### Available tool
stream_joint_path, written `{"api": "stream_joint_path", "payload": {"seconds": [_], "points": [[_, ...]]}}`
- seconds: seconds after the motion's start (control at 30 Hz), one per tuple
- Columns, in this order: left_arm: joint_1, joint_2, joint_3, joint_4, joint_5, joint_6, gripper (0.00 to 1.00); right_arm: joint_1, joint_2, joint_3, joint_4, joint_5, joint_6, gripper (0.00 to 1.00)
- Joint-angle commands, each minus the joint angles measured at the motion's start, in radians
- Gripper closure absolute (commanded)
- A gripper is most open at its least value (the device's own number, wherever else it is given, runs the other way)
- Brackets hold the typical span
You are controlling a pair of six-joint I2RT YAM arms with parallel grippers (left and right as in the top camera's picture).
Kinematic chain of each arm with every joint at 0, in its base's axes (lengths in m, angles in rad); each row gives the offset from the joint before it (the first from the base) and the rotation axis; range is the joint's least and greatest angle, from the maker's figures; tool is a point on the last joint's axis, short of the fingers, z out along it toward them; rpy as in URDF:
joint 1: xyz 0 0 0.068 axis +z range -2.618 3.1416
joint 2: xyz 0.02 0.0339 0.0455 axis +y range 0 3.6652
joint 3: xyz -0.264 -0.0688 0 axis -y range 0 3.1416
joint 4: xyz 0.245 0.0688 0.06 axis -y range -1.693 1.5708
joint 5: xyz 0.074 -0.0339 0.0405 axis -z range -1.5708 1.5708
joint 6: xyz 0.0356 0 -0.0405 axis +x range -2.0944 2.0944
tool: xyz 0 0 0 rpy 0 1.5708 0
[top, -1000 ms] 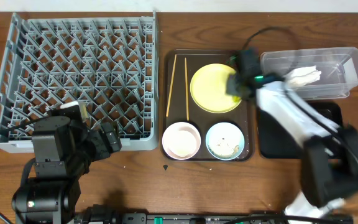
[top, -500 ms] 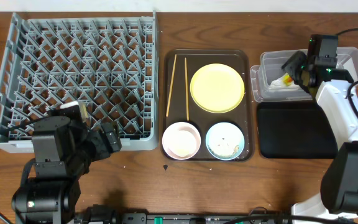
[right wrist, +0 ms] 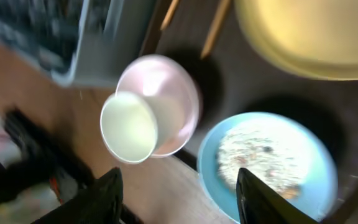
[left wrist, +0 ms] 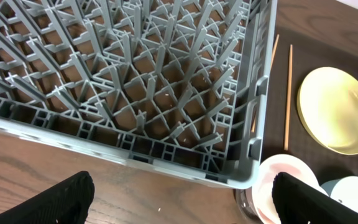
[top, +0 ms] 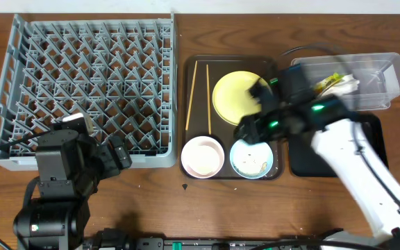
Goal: Sort waste into correct bins and load items into the dishwasher
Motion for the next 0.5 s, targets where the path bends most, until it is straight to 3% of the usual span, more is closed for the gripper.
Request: {"api": "stream_joint_path", "payload": {"seconds": [0.0,0.13,0.27,0.3,0.4,0.47], "points": [[0.004,-0.002,0.024,-0.002,-0.012,0.012,0.08,0.135,0.058,-0.026,0.020,0.136,-0.003,0.44],[0.004,0.000,0.024,0.006,0.004,-0.013,0.08,0.236,0.144,-0.030,0.062,0.199,0.011,0.45],[0.004,0.002,0.024,0.013,0.089,-0.031,0.08,0.279,0.243,-0.030,0.095,0.328,0.131,0.57],[0.004,0.002,0.024,0.017,0.100,-0.031,0.08,0.282,0.272,-0.030,0.126,0.330,0.138,0.68],[0.004,0.003,0.024,0.043,0.101,-0.063,0.08,0.280,0.288,-0.027,0.180,0.324,0.141,0.87],[0.004,0.003,0.024,0.051,0.101,-0.090,0.08,0.270,0.269,-0.014,0.168,0.324,0.140,0.94]]}}
